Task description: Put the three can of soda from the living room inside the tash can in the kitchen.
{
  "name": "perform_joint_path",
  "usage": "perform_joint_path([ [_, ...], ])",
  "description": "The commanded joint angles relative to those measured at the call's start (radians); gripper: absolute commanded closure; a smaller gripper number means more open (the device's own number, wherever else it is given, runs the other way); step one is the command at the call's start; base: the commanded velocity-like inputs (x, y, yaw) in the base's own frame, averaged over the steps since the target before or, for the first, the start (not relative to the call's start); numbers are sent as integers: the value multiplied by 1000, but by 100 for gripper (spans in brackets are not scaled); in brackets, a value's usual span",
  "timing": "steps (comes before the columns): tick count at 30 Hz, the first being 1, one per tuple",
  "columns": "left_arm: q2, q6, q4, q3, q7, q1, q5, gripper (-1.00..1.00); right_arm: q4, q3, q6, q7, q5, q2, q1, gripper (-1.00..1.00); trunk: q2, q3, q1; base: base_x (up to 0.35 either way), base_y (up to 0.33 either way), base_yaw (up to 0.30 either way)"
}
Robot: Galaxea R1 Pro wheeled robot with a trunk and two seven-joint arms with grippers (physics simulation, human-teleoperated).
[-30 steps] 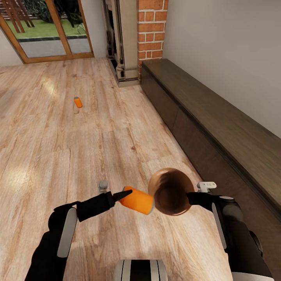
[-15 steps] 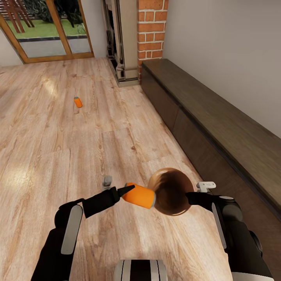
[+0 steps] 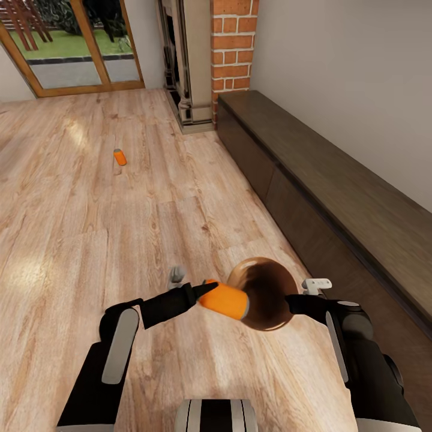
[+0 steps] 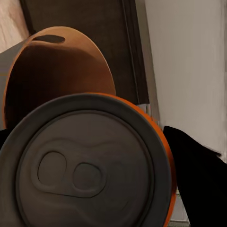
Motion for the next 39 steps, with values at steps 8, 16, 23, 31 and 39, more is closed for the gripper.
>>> perform_joint_path([
  [8,0,-21,3,-23,12,0,34,100,-2,1,4,3,-18,0,0,100,0,0,0,0,0,0],
  [16,0,-223,3,-259,342,0,249,100,-2,48,4,2,-17,0,0,100,0,0,0,0,0,0],
  [23,0,-281,3,-314,409,0,265,100,-2,51,5,2,-17,-1,0,100,0,0,0,0,0,0],
  [31,0,-292,-3,-319,479,0,240,100,-2,51,4,2,-18,-1,0,100,0,0,0,0,0,0],
  [39,0,-357,-9,-411,605,0,223,100,-2,51,4,3,-18,-1,0,100,0,0,0,0,0,0],
])
